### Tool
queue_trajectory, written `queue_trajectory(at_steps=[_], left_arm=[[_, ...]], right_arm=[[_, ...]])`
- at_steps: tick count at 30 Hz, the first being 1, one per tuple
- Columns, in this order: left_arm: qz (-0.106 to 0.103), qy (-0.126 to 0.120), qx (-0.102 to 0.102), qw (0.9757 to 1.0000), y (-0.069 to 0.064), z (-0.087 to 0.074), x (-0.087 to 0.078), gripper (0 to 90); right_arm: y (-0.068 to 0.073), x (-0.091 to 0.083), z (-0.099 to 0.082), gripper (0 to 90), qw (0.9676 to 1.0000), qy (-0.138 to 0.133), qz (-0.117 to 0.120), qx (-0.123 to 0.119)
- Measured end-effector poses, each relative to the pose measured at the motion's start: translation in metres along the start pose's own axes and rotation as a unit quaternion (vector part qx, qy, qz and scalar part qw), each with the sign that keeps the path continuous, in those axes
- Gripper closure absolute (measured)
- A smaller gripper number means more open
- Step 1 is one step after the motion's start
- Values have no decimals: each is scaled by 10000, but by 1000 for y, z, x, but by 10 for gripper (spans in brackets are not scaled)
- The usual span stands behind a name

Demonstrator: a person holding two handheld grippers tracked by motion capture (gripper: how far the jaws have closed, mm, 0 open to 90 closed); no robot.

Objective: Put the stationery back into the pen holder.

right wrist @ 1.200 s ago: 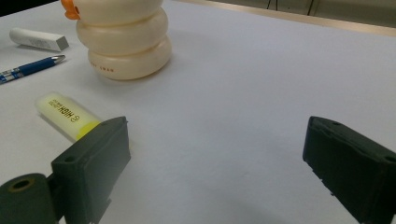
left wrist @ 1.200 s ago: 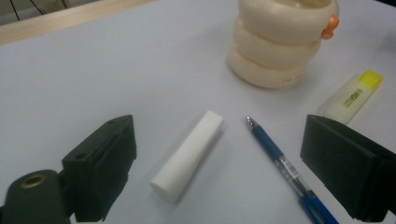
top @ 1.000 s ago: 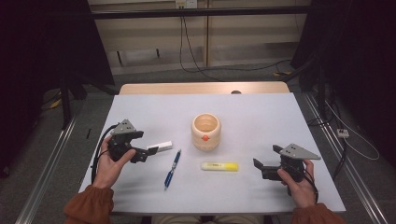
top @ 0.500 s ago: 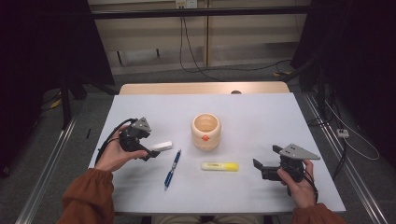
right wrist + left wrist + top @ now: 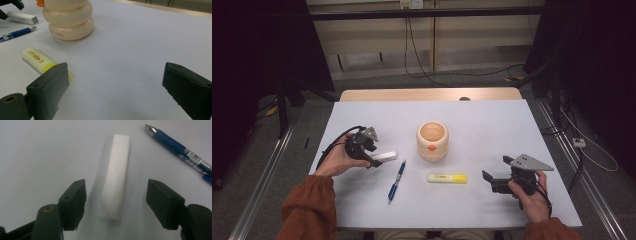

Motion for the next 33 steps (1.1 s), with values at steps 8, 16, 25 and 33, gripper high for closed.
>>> queue_trajectory(at_steps=[8, 16, 25, 33], left_arm=[[99, 331, 80, 9994, 4, 0, 7, 482], [-75, 406, 112, 9991, 6, 0, 10, 571], [-231, 360, 75, 9991, 6, -1, 11, 670], [-279, 272, -216, 9990, 6, -4, 9, 674]], right_arm=[[0, 0, 0, 66, 10000, 7, 20, -31], [1, 1, 0, 65, 10000, 31, 40, -40], [1, 2, -1, 61, 9999, 56, 67, -61], [1, 2, -1, 61, 9999, 60, 74, -58]])
Point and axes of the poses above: each handheld gripper's, and its own axes: x roughly forward along the jaws, z roughly out of its top, y roughly to its left, the point moved 1 cm from there along x, roughly forward along the jaws, and after that the axes turned 10 degrees about y, right-handed, at the moved point
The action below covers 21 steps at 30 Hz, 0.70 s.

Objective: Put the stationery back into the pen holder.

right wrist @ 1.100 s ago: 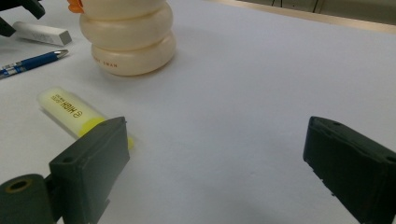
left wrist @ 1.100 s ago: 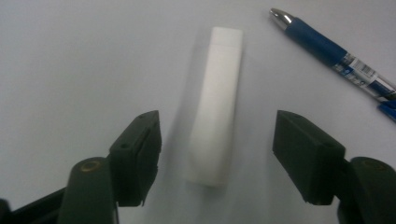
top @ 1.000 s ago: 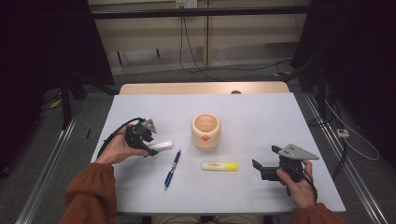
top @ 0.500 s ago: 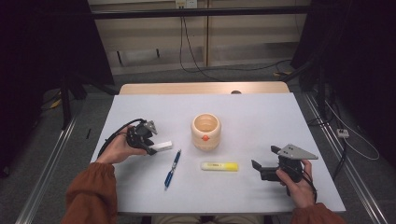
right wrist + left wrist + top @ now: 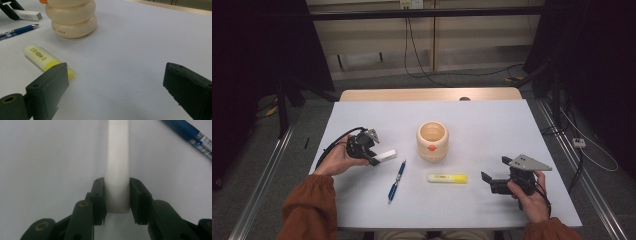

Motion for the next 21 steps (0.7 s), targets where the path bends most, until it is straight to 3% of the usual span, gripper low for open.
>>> queue_trajectory(at_steps=[7, 14, 18, 21], left_arm=[[-155, -434, -226, 9987, -3, -2, -7, 675], [-270, -774, -274, 9963, -12, -5, -20, 675], [-320, -1140, -344, 9924, -20, -7, -29, 675], [-492, -1334, -314, 9893, -30, -6, -34, 675]], right_arm=[[0, 0, 0, 61, 10000, -4, -1, 0], [1, 0, 0, 62, 10000, -2, 11, 2], [1, 0, 0, 62, 10000, 3, 10, 4], [1, 1, 1, 62, 10000, 3, 20, -4]])
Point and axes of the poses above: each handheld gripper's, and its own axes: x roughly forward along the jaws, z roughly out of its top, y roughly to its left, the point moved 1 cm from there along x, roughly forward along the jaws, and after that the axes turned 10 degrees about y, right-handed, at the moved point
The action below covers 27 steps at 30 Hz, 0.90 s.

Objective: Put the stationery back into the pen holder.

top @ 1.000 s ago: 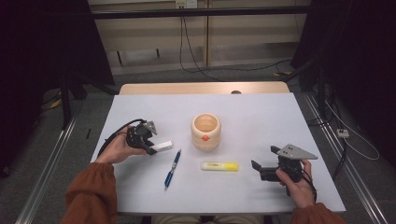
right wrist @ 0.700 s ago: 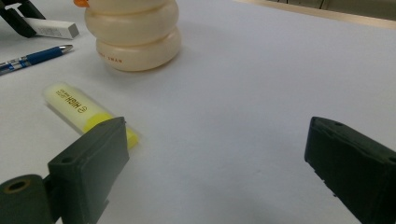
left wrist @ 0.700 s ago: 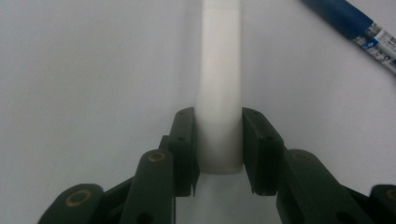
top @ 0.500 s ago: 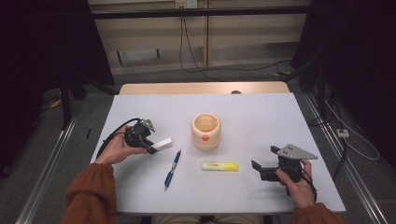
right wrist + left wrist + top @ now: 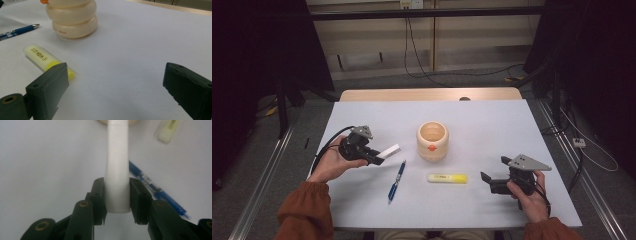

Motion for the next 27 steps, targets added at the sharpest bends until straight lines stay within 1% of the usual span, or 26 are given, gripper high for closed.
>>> queue_trajectory(at_steps=[1, 2, 3, 4, 5, 9, 10, 12, 13, 14, 16, 18, 19, 20, 21, 22, 23, 24, 26, 27], left_arm=[[-82, -25, 35, 10000, -3, 1, -1, 675], [-70, -49, 41, 10000, -7, 1, -1, 674], [-104, -80, 85, 9999, -10, 2, -2, 674], [-9, -10, 152, 9999, -13, 2, -2, 674], [-96, -27, 190, 9998, -15, 2, -2, 674], [-126, -52, 256, 9996, -23, 3, -1, 674], [-195, -52, 304, 9993, -23, 4, 0, 674], [-203, -139, 257, 9994, -24, 4, 0, 675], [-213, -123, 303, 9992, -24, 5, 1, 674], [-173, -128, 270, 9994, -25, 5, 2, 674], [-227, -146, 260, 9993, -30, 8, 5, 674], [-275, -103, 339, 9990, -34, 11, 8, 674], [-237, -30, 432, 9988, -35, 12, 8, 674], [-238, -133, 415, 9988, -39, 14, 10, 674], [-273, -146, 434, 9986, -42, 15, 11, 674], [-271, -99, 477, 9984, -44, 17, 12, 674], [-309, -113, 471, 9983, -47, 18, 13, 674], [-308, -100, 530, 9981, -48, 19, 14, 674], [-331, -97, 548, 9979, -53, 22, 16, 674], [-385, -56, 598, 9975, -54, 23, 16, 674]], right_arm=[[0, 0, 0, 62, 10000, 0, 0, 0], [0, 0, 0, 62, 10000, 5, -5, 5], [0, 0, 0, 61, 10000, -1, -5, 5], [0, 0, 0, 61, 10000, -7, -5, -9], [0, 0, 0, 61, 10000, -9, -3, -20], [2, 0, 1, 61, 10000, -16, -41, -55], [3, 0, 1, 61, 10000, -19, -80, -52], [4, 0, 1, 61, 9999, -33, -77, -73], [4, 0, 2, 61, 9999, -38, -78, -93], [6, 0, 2, 61, 9999, -50, -88, -94], [9, 0, 3, 60, 9999, -71, -42, -127], [13, 1, 4, 60, 9998, -92, -7, -174], [15, 2, 5, 58, 9997, -93, 18, -212], [18, 3, 6, 58, 9997, -93, 35, -244], [20, 4, 6, 56, 9995, -98, 67, -284], [23, 5, 7, 52, 9994, -97, 92, -308], [25, 6, 8, 54, 9995, -91, 101, -289], [27, 7, 8, 58, 9995, -97, 95, -289], [32, 9, 10, 59, 9992, -124, 79, -361], [34, 10, 10, 61, 9992, -129, 87, -357]])
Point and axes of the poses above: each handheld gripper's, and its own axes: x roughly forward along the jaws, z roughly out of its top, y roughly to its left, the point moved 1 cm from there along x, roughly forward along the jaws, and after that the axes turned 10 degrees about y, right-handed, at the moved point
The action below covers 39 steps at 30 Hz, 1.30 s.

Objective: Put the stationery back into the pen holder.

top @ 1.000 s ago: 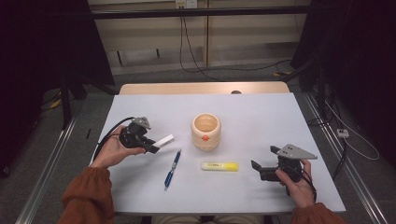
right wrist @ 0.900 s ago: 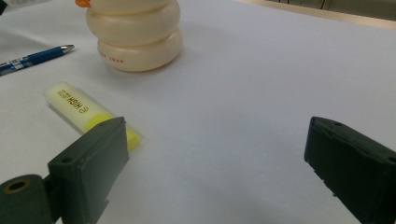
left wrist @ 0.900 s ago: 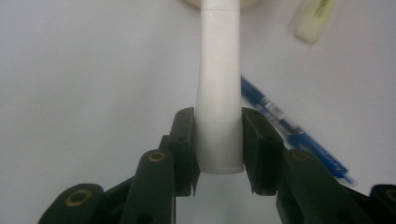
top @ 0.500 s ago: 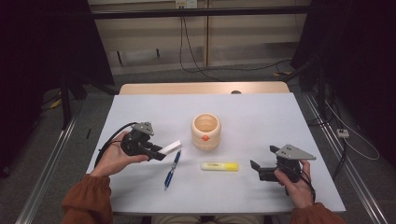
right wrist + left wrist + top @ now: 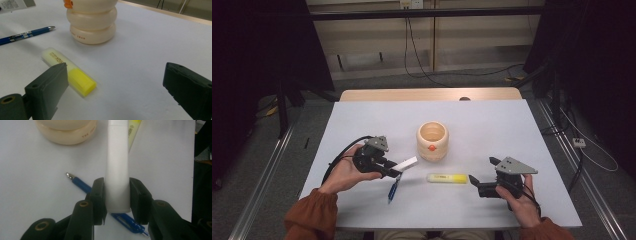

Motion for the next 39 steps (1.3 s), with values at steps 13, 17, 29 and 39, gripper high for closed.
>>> queue_trajectory(at_steps=[13, 17, 29, 39], left_arm=[[-111, 147, 192, 9996, -10, 13, 7, 674], [-176, 117, 214, 9995, -13, 18, 8, 675], [-338, 214, 453, 9982, -20, 44, 18, 675], [-127, 513, 637, 9966, -22, 61, 27, 674]], right_arm=[[25, 12, 8, 58, 9988, 129, 112, -469], [34, 15, 14, 58, 9975, 120, 164, -677], [58, 26, 32, 46, 9895, 280, 392, -1360], [65, 34, 30, 87, 9850, 358, -9, -1689]])
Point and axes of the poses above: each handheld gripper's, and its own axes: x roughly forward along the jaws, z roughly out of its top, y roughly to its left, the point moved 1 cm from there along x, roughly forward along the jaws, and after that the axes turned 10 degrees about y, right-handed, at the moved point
